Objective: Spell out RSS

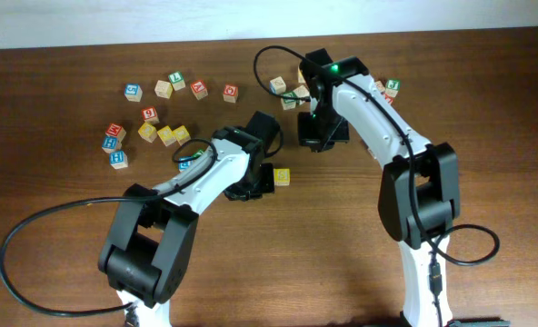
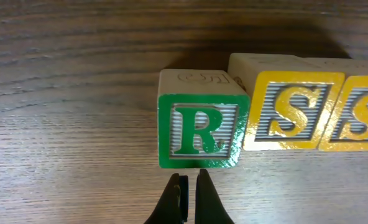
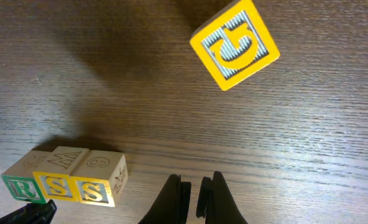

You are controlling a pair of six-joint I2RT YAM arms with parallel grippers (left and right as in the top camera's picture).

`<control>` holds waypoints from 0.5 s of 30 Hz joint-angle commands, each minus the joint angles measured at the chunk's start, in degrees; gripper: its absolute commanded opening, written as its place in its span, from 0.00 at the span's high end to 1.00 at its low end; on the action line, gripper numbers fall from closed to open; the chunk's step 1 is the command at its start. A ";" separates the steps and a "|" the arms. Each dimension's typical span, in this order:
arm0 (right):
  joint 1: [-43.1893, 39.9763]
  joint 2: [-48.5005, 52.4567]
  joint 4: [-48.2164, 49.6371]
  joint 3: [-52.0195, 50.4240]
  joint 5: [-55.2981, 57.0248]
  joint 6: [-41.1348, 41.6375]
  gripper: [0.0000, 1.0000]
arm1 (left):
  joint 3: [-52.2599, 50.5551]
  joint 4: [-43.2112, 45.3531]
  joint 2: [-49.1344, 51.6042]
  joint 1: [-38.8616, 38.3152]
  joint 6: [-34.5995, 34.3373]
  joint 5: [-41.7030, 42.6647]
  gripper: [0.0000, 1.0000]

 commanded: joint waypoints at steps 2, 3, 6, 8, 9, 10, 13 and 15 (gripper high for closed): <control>0.02 0.63 -0.07 0.94 0.66 -0.61 0.96 | -0.50 0.72 -0.63 0.22 -0.98 -1.05 1.00; 0.02 0.63 -0.07 0.94 0.66 -0.61 0.96 | -0.50 1.03 -0.63 0.22 -0.98 -1.05 1.00; 0.02 0.63 -0.33 0.94 0.66 -0.61 0.96 | -0.50 1.75 -0.63 0.22 -0.98 -1.03 1.00; 0.02 0.63 -0.48 0.94 0.66 -0.61 0.96 | -0.50 1.92 -0.66 0.22 -0.98 -1.05 1.00; 0.02 0.63 -0.48 0.94 0.66 -0.61 0.96 | -0.50 2.03 -0.63 0.22 -0.98 -1.05 1.00; 0.02 0.63 -0.46 0.94 0.66 -0.61 0.96 | -0.50 2.14 -0.63 0.22 -0.98 -1.05 1.00; 0.02 0.63 -0.46 0.94 0.66 -0.61 0.96 | -0.50 2.82 -0.63 0.22 -0.98 -1.03 1.00; 0.02 0.63 -0.44 0.94 0.66 -0.61 0.96 | -0.50 2.99 -0.63 0.22 -0.98 -1.03 1.00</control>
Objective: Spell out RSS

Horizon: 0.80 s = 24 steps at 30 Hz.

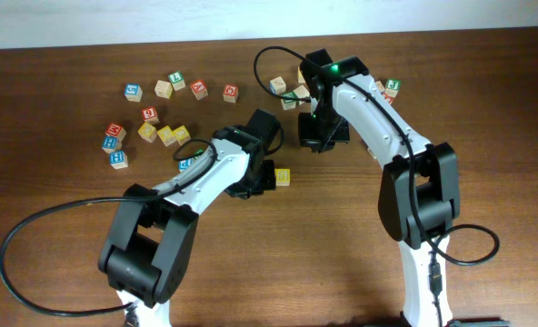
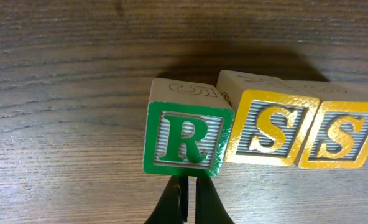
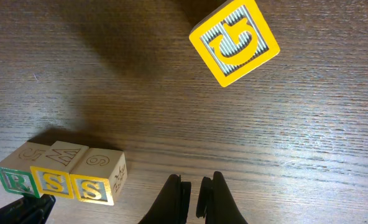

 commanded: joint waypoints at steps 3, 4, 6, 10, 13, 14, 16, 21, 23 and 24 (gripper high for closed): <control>0.02 0.63 0.70 0.94 -0.61 -0.66 0.96 | -0.50 0.26 -0.66 0.22 -0.98 -0.66 1.00; 0.02 0.63 1.18 0.94 -1.79 -0.83 0.96 | -0.50 0.26 -0.63 0.22 -0.98 -0.63 1.00; 0.07 0.63 2.93 0.94 -5.14 -0.83 0.96 | -0.50 0.20 -0.66 0.22 -0.98 -0.63 1.00; 0.85 0.66 6.69 0.94 -9.94 -0.76 0.96 | -0.50 -0.55 -0.66 0.22 -0.94 -0.63 1.00; 2.25 1.05 8.15 0.94 -10.05 -0.74 0.96 | -0.50 -0.92 -0.66 0.46 -0.94 -0.63 1.00; 2.67 1.25 8.48 0.92 -10.03 -0.74 0.96 | -0.50 -0.94 -0.66 0.59 -0.94 -0.61 1.00; 3.65 1.73 9.42 0.92 -10.05 -0.52 0.96 | -0.50 -0.94 -0.66 0.85 -0.94 -0.61 1.00; 5.75 2.38 11.69 0.92 -10.08 1.75 0.96 | -0.50 -1.60 -0.66 2.34 -0.96 -0.42 1.00; 6.29 2.75 12.44 0.92 -10.08 2.51 0.96 | -0.50 -1.73 -0.66 2.93 -0.94 -0.04 1.00; 6.47 2.99 12.48 0.92 -10.03 2.71 0.96 | -0.50 -1.75 -0.66 3.08 -0.94 0.07 1.00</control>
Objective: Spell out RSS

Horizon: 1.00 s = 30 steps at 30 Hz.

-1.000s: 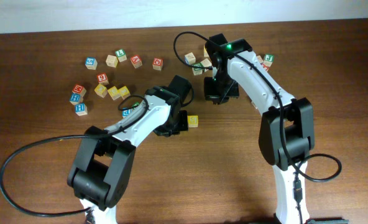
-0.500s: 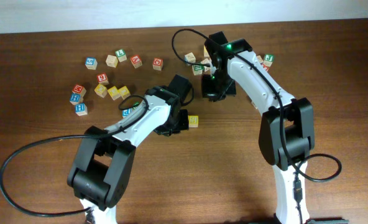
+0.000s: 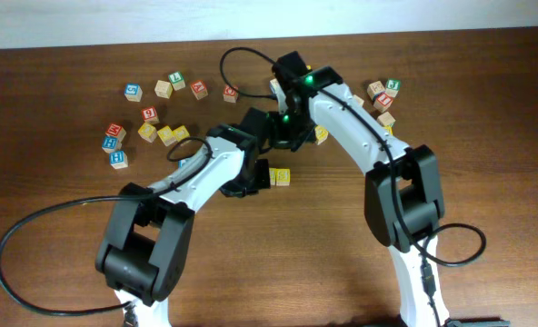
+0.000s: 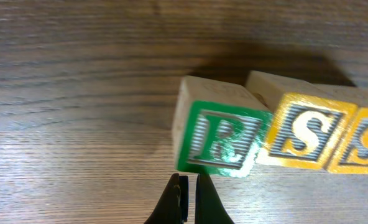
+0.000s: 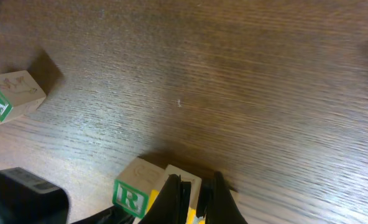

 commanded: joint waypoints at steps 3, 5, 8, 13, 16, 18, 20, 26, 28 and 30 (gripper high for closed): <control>1.20 2.75 0.39 0.85 -0.61 1.99 0.96 | -0.48 -0.22 -0.66 1.07 -0.94 0.07 1.00; 1.57 3.76 0.39 0.85 -1.20 2.69 0.96 | -0.48 -0.22 -0.66 1.07 -0.94 0.04 1.00; 2.32 4.55 0.42 0.85 -1.99 2.67 0.96 | -0.48 -0.20 -0.66 1.07 -0.94 0.04 1.00; 3.13 4.74 0.42 0.83 -1.57 2.67 0.96 | -0.48 -0.02 -0.66 1.07 -0.94 0.02 1.00; 3.32 5.38 0.39 0.83 -1.62 2.67 0.96 | -0.48 -0.02 -0.66 1.07 -0.94 0.04 1.00; 3.45 5.38 0.39 0.83 -1.62 2.67 0.96 | -0.48 -0.02 -0.66 1.07 -0.94 0.04 1.00; 3.61 5.38 0.35 0.83 -1.62 2.69 0.96 | -0.48 0.04 -0.66 1.07 -0.96 0.02 1.00; 4.74 5.75 0.31 0.83 -1.57 2.67 0.96 | -0.48 0.68 -0.66 1.07 -0.96 0.04 1.00; 4.98 6.03 0.28 0.83 -1.57 2.67 0.96 | -0.55 0.90 -0.66 1.07 -0.96 0.04 1.00; 4.96 6.08 0.28 0.83 -1.57 2.67 0.96 | -0.76 1.49 -0.66 1.07 -0.98 0.07 1.00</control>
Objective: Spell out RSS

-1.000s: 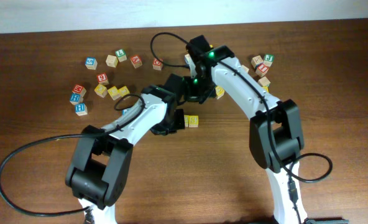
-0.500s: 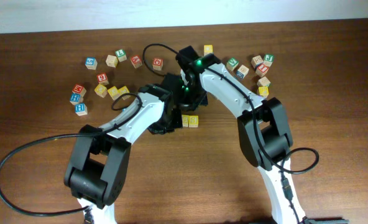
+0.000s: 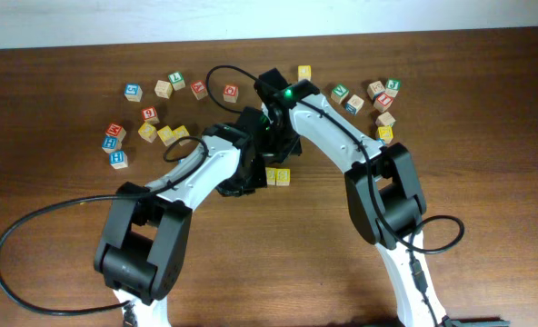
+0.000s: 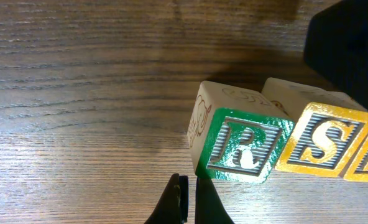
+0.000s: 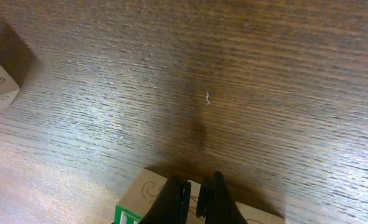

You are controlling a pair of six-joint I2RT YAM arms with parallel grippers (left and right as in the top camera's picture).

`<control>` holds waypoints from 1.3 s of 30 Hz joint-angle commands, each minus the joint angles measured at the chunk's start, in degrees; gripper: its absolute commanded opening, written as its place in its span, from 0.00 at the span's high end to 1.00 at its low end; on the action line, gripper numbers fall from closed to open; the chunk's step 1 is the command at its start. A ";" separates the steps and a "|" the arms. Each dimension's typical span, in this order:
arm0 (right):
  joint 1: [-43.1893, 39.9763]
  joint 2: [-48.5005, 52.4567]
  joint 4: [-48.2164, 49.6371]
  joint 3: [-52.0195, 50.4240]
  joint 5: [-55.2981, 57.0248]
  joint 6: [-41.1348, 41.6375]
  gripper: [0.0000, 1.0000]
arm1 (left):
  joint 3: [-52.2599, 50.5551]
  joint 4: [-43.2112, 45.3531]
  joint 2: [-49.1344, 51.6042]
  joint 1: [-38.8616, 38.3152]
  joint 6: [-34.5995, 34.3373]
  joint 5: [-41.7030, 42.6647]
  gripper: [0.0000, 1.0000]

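Observation:
Three letter blocks lie in a row on the wooden table: a green R block [image 4: 243,146], a yellow S block [image 4: 324,149] and a second S block cut by the frame edge. The R block sits skewed against the first S. My left gripper [image 4: 187,198] is shut, its tips at the R block's front left corner. My right gripper [image 5: 196,198] is shut and hangs over the back of the row, above the R block [image 5: 143,196]. From overhead the row [image 3: 278,176] lies between both grippers.
Loose letter blocks lie scattered at the back left [image 3: 151,127] and back right [image 3: 378,100]. One more block sits at the left edge of the right wrist view. Cables loop over the table behind the right arm [image 3: 342,136].
My right gripper has shifted further over the back of the row. The R block now sits more to the right of my left gripper and is turned askew. Both grippers stay shut.
First R, S, S stood in a line with my shut left gripper just in front of the R and my right gripper off near a yellow G block. The left gripper then touched the R. Later the right arm stood by the row, and now hangs over it.

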 commanded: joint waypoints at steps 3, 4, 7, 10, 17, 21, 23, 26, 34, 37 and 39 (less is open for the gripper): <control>1.27 1.66 -0.52 0.81 -0.57 0.02 0.96 | -0.50 2.01 -0.66 0.15 -0.98 -0.04 1.00; 1.27 1.66 -0.57 0.81 -0.57 0.02 0.96 | -0.52 2.25 -0.66 0.15 -0.98 -0.04 1.00; 1.27 1.66 -0.57 0.81 -0.57 0.02 0.96 | -0.55 3.30 -0.66 0.15 -0.98 0.20 1.00; 1.27 1.66 -0.59 0.81 -0.59 0.02 0.96 | -0.55 4.15 -0.66 0.15 -0.98 0.96 1.00; 1.27 1.66 -0.83 0.81 -0.57 0.00 0.96 | -0.55 5.33 -0.66 0.15 -0.96 1.03 1.00; 1.27 1.66 -0.83 0.81 -0.59 0.00 0.96 | -0.55 5.64 -0.66 -0.11 -0.96 1.44 1.00; 1.27 1.66 -0.85 0.81 -0.61 0.00 0.96 | -0.55 6.05 -0.66 -0.39 -0.96 1.66 1.00; 1.27 1.66 -0.98 0.81 -0.81 0.00 0.96 | -0.55 6.60 -0.66 -0.61 -0.96 1.90 1.00; 1.29 1.66 -2.58 0.81 -0.83 -0.04 0.96 | -0.55 6.75 -0.66 -0.76 -0.96 1.90 1.00; 1.33 1.66 -2.51 0.81 -2.14 -1.44 0.96 | -0.55 6.78 -0.66 -0.76 -0.96 1.88 1.00; 1.33 1.66 -2.58 0.81 -2.32 -1.53 0.96 | -0.55 6.99 -0.66 -0.74 -0.94 1.88 1.00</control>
